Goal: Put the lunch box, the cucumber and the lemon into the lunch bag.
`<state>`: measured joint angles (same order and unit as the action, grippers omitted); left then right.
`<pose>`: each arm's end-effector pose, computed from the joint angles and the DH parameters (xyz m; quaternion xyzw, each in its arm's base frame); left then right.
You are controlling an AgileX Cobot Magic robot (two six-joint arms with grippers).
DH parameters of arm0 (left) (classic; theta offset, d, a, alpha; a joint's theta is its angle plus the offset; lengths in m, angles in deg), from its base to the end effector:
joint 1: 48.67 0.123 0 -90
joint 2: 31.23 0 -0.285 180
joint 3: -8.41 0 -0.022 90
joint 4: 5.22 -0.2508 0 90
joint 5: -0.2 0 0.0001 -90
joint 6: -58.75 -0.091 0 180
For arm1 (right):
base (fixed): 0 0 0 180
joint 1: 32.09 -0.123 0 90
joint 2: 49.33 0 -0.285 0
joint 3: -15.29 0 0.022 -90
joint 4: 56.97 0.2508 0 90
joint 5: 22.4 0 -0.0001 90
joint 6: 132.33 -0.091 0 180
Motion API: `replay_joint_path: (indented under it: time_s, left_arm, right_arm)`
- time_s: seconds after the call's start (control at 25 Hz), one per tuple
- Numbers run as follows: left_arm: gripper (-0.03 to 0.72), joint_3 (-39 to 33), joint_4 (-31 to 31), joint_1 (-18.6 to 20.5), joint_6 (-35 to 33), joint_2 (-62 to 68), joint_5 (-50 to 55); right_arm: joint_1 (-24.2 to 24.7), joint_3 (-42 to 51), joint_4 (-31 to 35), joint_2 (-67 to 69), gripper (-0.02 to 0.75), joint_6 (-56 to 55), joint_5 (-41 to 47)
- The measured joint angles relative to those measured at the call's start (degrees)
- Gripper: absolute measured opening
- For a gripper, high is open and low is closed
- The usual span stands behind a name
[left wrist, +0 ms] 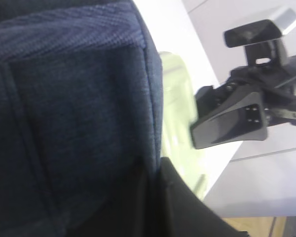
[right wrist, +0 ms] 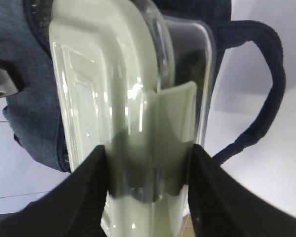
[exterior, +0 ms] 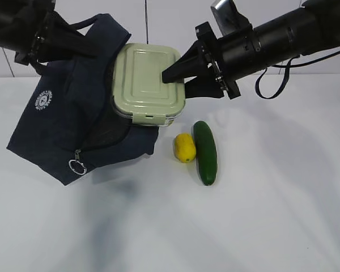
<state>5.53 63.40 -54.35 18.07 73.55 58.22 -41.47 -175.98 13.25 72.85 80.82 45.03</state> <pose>0.3468 -0.1068 0.3020 0.1051 0.8465 -0.4570 0.2520 0.3978 0.1459 0.2562 -0.0981 0.8395 0.5203 0.1216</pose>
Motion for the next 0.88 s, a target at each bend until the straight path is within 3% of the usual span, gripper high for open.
replay_joint_path:
  time_s: [0.28, 0.88]
  left_arm:
    - [-0.008, 0.0, 4.64, -0.09, -0.8, 0.21, 1.94]
    - [-0.008, 0.0, 12.19, -1.12, -1.08, 3.51, 3.59]
  right_arm:
    - [-1.7, 0.0, 0.14, 0.0, 0.358, -0.04, 0.0]
    - [-5.11, 0.0, 9.59, 2.75, 0.358, 1.18, -4.73]
